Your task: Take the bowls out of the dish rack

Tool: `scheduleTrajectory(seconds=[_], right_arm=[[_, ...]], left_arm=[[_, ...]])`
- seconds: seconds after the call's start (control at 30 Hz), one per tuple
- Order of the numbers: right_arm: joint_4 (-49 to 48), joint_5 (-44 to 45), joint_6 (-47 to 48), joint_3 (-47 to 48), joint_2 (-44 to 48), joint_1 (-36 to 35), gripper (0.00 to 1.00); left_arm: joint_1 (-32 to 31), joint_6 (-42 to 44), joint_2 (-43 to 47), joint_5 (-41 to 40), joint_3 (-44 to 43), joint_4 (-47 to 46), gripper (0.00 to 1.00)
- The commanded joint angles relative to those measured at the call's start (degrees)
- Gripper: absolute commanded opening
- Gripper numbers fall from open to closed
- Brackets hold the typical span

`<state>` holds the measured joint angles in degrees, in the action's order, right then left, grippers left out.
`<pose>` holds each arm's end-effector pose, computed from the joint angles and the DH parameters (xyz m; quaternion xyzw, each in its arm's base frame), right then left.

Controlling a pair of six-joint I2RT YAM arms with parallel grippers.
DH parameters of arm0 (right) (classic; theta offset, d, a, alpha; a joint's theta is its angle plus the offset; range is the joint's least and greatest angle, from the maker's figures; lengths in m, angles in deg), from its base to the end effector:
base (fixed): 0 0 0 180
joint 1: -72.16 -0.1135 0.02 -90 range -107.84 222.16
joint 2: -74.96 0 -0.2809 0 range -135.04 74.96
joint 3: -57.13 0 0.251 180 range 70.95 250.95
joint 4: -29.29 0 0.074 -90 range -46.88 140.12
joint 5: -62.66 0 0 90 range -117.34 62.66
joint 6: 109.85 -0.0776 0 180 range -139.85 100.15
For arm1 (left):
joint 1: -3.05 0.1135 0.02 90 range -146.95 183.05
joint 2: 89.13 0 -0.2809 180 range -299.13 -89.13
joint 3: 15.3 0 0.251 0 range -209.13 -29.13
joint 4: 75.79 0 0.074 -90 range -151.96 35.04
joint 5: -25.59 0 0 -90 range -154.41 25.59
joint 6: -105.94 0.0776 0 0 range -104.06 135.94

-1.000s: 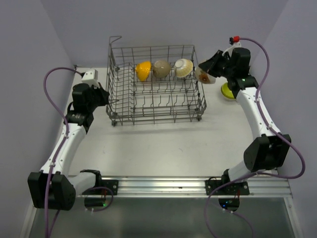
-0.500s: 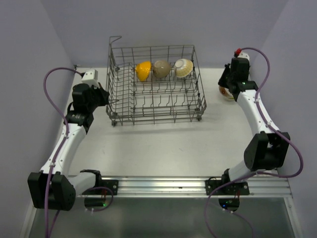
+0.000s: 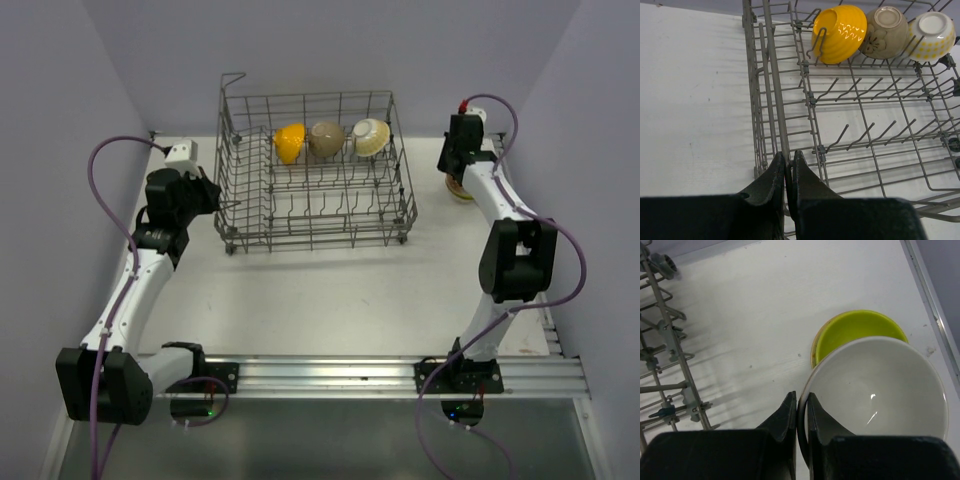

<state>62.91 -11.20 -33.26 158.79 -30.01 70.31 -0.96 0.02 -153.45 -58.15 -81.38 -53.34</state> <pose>0.4623 -0.0066 0.2811 0.1516 0.8750 -0.0658 0.4551 0.2892 -0.0288 0.3210 -0.0543 0.8202 -0.1425 0.5514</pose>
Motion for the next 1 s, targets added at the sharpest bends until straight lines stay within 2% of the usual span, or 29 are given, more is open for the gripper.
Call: scheduleTrajectory(seconds=[0.0, 0.33, 0.97], right_arm=[[-6.43, 5.3, 4.44, 6.73, -0.93, 0.26, 0.0], [-4.94, 6.27, 6.11, 13.42, -8.41, 1.14, 0.0], [-3.27, 4.86, 4.71, 14.29, -14.91, 3.6, 0.0]], left_arm=[[-2.41, 1.86, -0.55, 12.02, 2.06, 2.63, 0.0], [-2.41, 1.86, -0.99, 13.16, 1.97, 2.54, 0.0], [-2.41, 1.86, -1.34, 13.86, 1.98, 2.45, 0.0]])
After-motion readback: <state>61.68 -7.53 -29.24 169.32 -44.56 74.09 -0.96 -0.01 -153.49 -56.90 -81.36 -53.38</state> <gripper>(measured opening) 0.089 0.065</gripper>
